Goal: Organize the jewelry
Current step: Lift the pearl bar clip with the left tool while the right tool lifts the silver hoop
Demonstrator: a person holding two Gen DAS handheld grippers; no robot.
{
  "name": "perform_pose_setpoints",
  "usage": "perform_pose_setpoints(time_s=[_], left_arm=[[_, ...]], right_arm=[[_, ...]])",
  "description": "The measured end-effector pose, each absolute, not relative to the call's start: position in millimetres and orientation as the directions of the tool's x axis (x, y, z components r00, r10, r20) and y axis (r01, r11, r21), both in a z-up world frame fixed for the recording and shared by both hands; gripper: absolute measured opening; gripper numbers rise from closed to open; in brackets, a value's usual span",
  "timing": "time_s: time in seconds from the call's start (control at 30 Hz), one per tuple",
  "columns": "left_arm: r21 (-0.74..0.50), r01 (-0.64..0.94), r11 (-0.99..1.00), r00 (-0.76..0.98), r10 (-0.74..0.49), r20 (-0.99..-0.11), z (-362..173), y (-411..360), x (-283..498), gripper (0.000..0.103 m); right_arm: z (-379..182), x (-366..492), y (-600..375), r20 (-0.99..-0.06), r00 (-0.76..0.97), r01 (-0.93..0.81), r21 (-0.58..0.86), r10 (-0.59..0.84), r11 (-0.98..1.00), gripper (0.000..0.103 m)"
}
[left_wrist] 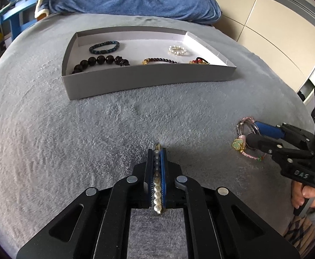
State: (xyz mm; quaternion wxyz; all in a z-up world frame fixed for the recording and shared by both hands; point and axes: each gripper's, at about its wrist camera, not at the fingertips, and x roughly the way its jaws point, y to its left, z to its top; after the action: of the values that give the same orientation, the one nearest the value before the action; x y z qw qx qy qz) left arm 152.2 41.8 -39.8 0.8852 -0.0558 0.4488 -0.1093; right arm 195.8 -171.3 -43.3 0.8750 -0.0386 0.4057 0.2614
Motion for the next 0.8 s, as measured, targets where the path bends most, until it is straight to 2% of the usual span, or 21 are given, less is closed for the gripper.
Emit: perform_pose_setpoints(time_s=[0.07,0.8], left_arm=[[-0.196,0.145,0.97,0.574,-0.244,-0.781,-39,42,152,0.006],[-0.183,0.167,0.969,0.695,-0.247,-0.675,20,55,150,0.006]], right_arm=[[-43,196,-174,-0.726,0.534,-0.483,0.159,0.434,0.861,0.007],[8,192,-188,-0.591,0.619,-0.492,0.222,0.518,0.842,0.004]])
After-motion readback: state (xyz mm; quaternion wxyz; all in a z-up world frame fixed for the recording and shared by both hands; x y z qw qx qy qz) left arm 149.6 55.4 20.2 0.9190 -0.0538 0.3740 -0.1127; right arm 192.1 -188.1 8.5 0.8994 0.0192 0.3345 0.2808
